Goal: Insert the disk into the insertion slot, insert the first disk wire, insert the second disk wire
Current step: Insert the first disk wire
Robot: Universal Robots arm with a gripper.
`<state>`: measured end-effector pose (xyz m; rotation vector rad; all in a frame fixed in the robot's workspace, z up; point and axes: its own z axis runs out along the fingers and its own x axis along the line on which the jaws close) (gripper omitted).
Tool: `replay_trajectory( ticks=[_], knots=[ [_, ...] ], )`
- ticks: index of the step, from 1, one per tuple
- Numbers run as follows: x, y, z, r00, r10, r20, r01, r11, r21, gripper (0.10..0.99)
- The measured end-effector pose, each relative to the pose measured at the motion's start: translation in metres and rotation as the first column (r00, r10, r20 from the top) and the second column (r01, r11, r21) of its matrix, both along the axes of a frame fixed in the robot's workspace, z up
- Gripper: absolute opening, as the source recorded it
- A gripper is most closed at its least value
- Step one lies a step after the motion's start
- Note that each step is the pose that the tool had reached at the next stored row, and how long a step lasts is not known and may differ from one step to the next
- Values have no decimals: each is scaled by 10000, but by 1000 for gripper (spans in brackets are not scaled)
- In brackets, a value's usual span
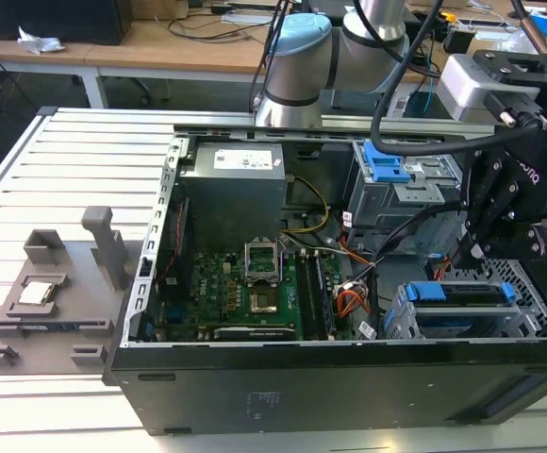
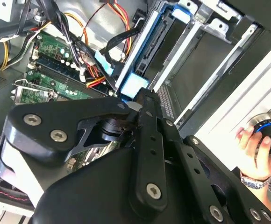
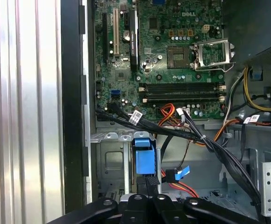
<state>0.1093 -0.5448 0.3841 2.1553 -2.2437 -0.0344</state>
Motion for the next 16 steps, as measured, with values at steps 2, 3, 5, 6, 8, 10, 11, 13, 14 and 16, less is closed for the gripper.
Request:
replay_trajectory(
  ticks=[2,3,5,6,8,10,11,13,14,16],
  knots=[
    [150,13,-29,10000,1,-1,-1,10000,-2,106],
    [271,54,-36,10000,1,-2,-1,10000,-6,106],
    [386,145,-41,10000,0,-2,0,10000,-14,106],
    [413,176,-44,10000,1,-2,-1,10000,-14,106],
    [514,326,-64,10000,1,-2,-1,10000,-21,106],
    [558,386,-81,10000,1,-3,-1,10000,-28,106],
    [635,418,-112,10000,14,-3,-14,10000,-49,106],
    [662,422,-116,10000,58,-4,-58,10000,-66,106],
    [662,422,-116,10000,59,-4,-59,10000,-66,106],
    [663,422,-117,10000,65,-4,-65,10000,-65,169]
  ],
)
